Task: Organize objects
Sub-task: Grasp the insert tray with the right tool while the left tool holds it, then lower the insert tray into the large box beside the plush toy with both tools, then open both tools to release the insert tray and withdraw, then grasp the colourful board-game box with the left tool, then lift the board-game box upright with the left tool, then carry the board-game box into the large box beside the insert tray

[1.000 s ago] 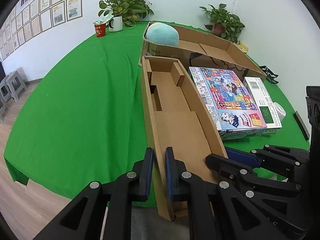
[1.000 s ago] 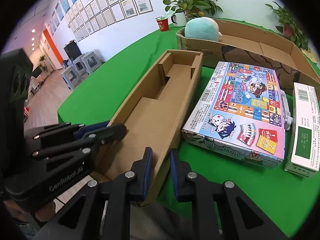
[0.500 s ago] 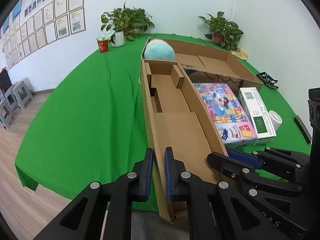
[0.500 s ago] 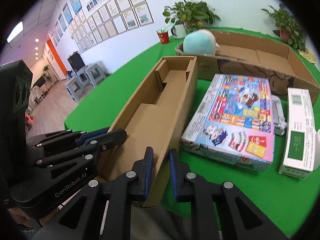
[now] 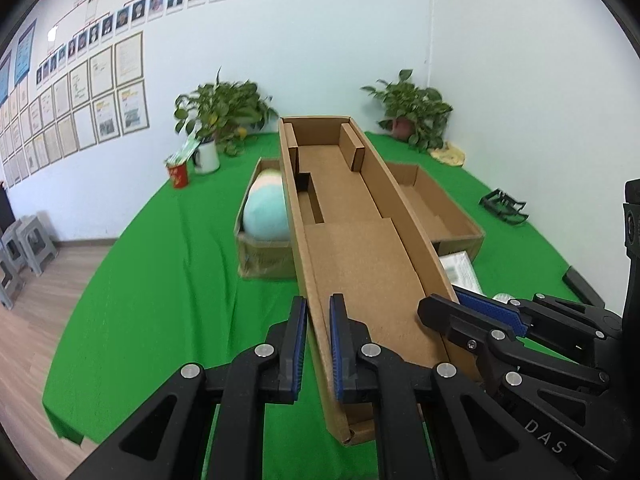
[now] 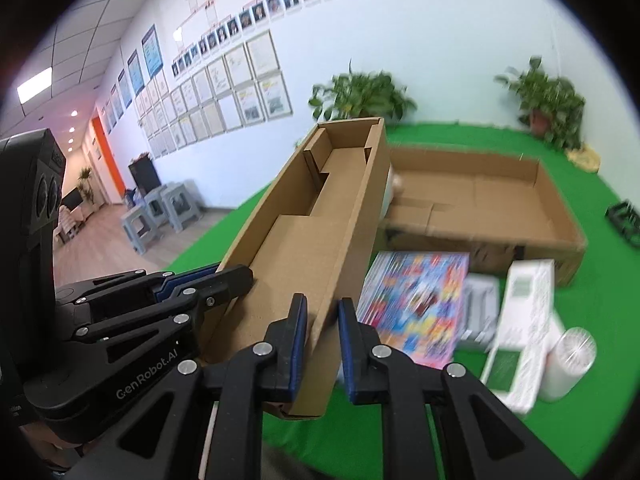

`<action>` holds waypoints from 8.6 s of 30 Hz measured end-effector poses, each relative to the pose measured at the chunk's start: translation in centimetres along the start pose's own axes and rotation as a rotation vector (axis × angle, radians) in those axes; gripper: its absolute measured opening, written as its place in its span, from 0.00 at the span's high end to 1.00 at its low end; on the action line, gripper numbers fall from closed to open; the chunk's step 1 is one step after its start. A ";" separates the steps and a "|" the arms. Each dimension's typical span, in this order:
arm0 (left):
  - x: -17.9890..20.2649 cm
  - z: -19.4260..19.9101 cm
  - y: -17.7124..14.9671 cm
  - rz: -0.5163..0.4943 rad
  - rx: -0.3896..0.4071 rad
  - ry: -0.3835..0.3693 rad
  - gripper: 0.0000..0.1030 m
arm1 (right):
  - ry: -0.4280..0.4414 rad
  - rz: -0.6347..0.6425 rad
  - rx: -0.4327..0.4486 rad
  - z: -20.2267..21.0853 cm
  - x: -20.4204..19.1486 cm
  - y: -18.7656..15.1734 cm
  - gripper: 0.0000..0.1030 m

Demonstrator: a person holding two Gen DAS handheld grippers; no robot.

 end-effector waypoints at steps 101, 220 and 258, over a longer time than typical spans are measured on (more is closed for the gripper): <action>-3.1 -31.8 5.5 0.013 -0.410 0.029 0.91 | 0.131 -0.258 -0.329 -23.7 15.5 2.4 0.81; 6.7 -12.6 1.1 0.116 -0.201 -0.257 0.43 | 0.039 -0.102 -0.137 -5.6 12.2 -1.4 0.40; 8.7 -28.7 14.3 0.036 -0.270 -0.229 0.43 | 0.062 -0.224 -0.159 -13.8 21.5 5.3 0.40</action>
Point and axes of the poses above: each gripper's, at about its wrist camera, not at the fingertips, and z roughly against the way its jaws point, x to its right, y to its top, the point moved 10 cm from there along -z, roughly the way its jaws point, and after that the axes turned 2 degrees about z, right-handed, at the moved point
